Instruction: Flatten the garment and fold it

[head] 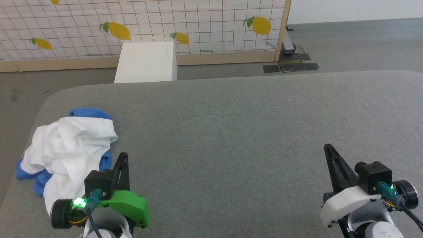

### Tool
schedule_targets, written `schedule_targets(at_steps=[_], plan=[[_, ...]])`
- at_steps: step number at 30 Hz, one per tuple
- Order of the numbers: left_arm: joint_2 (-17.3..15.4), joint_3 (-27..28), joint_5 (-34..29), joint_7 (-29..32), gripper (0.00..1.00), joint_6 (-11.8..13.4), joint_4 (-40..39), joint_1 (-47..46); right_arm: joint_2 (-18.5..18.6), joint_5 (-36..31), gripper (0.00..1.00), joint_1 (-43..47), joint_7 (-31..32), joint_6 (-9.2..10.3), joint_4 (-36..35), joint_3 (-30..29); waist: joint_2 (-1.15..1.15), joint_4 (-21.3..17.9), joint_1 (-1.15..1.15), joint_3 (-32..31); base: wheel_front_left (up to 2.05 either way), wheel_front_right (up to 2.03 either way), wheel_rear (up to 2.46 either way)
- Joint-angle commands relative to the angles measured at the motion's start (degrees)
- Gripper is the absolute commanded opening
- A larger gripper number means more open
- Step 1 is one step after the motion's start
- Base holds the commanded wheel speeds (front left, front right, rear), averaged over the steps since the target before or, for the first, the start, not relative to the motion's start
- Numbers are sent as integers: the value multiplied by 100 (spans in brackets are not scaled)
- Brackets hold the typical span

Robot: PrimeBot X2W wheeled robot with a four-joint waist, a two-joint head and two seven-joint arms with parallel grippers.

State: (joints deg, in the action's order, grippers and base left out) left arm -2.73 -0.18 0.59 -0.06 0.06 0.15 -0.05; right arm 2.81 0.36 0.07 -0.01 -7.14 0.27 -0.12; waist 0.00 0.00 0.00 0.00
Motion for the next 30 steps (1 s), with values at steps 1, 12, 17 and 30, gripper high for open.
schedule_targets(at_steps=[1,12,17,30], plan=[[-15,18,-59,6,0,-6,-15,5,7,-36,0,-7,1,-35,-27,12,0,0,0,0,0,0,0],[-15,18,-59,6,0,-6,-15,5,7,-36,0,-7,1,-35,-27,12,0,0,0,0,0,0,0],[-15,18,-59,6,0,-6,-15,5,7,-36,0,-7,1,-35,-27,12,0,0,0,0,0,0,0],[1,-48,23,-31,100,22,28,-16,-1,7,100,-1,-28,5,1,-12,0,2,0,1,0,0,0]])
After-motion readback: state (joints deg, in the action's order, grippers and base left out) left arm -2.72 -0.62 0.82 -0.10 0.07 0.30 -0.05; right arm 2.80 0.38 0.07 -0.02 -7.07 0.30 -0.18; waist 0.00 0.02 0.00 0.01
